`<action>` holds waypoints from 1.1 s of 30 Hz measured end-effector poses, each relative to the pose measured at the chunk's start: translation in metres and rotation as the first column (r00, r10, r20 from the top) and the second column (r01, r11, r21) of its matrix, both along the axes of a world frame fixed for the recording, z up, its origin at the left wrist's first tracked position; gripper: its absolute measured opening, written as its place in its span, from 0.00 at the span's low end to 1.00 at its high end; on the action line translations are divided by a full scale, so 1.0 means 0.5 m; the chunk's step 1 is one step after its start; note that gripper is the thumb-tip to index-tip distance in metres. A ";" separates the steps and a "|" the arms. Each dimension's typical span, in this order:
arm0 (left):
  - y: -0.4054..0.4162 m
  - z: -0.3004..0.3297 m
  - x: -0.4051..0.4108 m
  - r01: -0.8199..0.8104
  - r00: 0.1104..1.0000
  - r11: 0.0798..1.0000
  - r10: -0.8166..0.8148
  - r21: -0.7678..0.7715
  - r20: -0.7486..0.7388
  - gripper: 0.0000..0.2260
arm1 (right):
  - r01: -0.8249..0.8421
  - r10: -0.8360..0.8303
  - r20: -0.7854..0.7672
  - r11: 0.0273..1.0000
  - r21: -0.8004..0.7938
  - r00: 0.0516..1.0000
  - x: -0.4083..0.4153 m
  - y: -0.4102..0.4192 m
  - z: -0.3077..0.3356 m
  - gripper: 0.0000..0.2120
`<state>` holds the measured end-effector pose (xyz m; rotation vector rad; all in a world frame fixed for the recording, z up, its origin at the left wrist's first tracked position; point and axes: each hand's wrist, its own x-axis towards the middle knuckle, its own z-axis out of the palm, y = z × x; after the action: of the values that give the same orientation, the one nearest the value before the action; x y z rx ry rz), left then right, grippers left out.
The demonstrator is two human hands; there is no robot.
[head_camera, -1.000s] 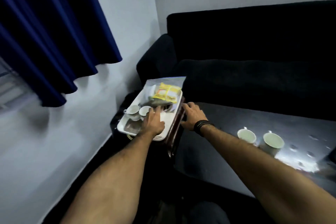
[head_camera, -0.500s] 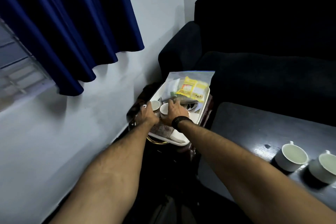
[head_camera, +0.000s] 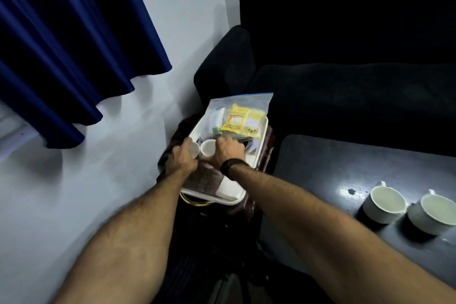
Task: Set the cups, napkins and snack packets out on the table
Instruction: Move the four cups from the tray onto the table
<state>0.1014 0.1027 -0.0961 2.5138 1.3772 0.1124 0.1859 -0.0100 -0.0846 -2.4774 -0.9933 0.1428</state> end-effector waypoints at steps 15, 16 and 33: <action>-0.383 0.036 0.120 0.472 0.882 0.871 -0.464 -0.139 0.086 0.29 | 0.134 -0.148 -0.035 0.958 -0.255 0.988 0.209 -0.461 0.069 0.30; -0.413 0.024 0.120 0.507 0.861 0.847 -0.506 -0.158 0.055 0.28 | 0.115 -0.134 -0.045 0.947 -0.299 0.990 0.206 -0.487 0.056 0.30; -0.576 -0.077 0.122 0.563 0.763 0.790 -0.610 -0.245 -0.213 0.35 | -0.017 -0.036 -0.106 0.889 -0.458 0.994 0.146 -0.600 -0.099 0.35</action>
<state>0.1626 -0.1855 -0.1344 2.7528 0.5629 -0.4872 0.2590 -0.3101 -0.1342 -2.8562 -0.9877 0.5682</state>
